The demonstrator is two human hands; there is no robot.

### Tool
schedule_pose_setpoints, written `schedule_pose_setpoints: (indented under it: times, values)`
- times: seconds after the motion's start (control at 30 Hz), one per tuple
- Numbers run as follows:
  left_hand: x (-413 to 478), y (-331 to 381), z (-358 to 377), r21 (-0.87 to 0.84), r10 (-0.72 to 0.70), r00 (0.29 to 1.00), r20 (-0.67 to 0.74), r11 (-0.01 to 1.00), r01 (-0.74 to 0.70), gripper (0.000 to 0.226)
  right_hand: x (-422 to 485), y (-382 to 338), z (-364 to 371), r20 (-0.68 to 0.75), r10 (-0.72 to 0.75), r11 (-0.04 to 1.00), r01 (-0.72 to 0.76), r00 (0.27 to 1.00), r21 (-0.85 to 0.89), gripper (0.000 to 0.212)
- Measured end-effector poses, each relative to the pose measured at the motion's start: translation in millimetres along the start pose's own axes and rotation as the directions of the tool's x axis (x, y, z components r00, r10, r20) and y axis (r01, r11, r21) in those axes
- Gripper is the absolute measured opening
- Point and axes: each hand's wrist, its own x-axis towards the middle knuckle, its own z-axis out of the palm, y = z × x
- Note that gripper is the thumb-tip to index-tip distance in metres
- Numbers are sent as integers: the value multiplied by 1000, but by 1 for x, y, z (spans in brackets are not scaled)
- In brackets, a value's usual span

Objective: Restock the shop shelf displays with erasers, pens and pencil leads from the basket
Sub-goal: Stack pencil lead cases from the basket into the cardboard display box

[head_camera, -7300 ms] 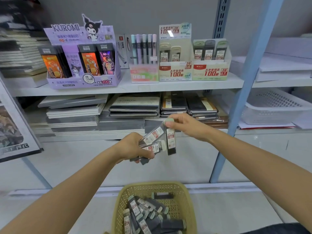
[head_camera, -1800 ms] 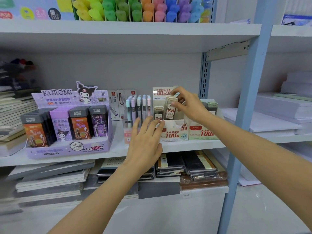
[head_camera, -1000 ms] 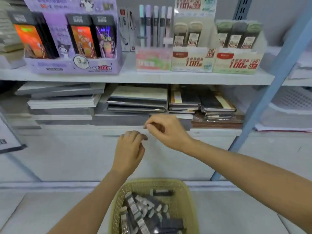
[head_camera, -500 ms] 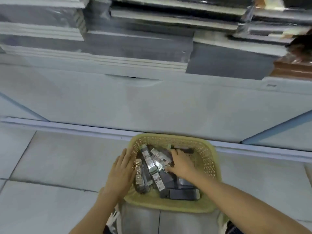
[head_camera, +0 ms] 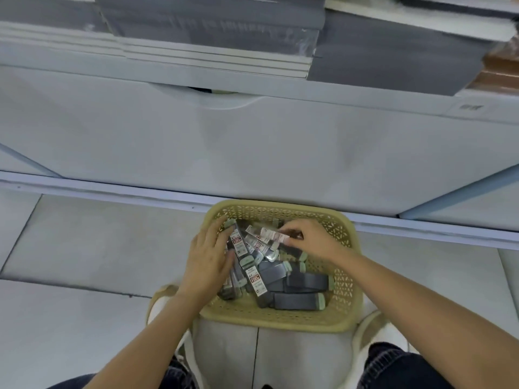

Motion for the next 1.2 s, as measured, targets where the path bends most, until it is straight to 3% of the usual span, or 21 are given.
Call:
schedule_pose_setpoints:
  times: [0.07, 0.13, 0.2, 0.27, 0.4, 0.47, 0.6, 0.73, 0.8, 0.93, 1.07, 1.2]
  values:
    - [11, 14, -2, -118, 79, 995, 59, 990, -71, 49, -4, -10, -6, 126, -46, 998, 40, 991, 50, 28]
    - [19, 30, 1, -244, 34, 969, 244, 970, 27, 57, -7, -20, -7, 162, -82, 994, 68, 983, 90, 29]
    - [23, 41, 4, -235, -36, 914, 405, 962, 142, 47, -10, -29, -5, 156, -109, 983, 84, 982, 163, 28]
    - [22, 41, 6, -303, -66, 888, 456, 926, 224, 11, -12, -34, -2, 112, -110, 962, 78, 988, 261, 25]
    - [7, 22, -3, -541, -183, 863, 470, 713, 446, 15, -11, -32, 12, -104, 0, 917, 42, 995, 396, 16]
    - [0, 8, -10, -611, -323, 853, 409, 598, 519, 8, -9, -27, 26, -106, 77, 940, -37, 991, 338, 18]
    - [-8, -10, -19, -736, -463, 823, 328, 422, 530, 16, -9, -26, 75, 62, 129, 986, -135, 990, 99, 39]
    - [-13, -11, -20, -772, -481, 825, 297, 387, 504, 17, -7, -34, 115, -84, 130, 986, -138, 988, -90, 32]
    - [-13, -11, -20, -771, -481, 823, 303, 383, 508, 16, -5, -36, 118, -48, 105, 994, -105, 993, 2, 24]
    - [-10, -11, -18, -774, -485, 817, 313, 368, 515, 15, -2, -31, 96, 27, 31, 936, -39, 999, 351, 17]
    - [-7, -8, -9, -737, -489, 824, 286, 438, 515, 16, 5, -35, 73, 54, 90, 723, -103, 994, 683, 24]
    - [-5, -4, -6, -701, -428, 837, 340, 478, 529, 28, 13, -55, 65, 102, 33, 565, -103, 994, 819, 18]
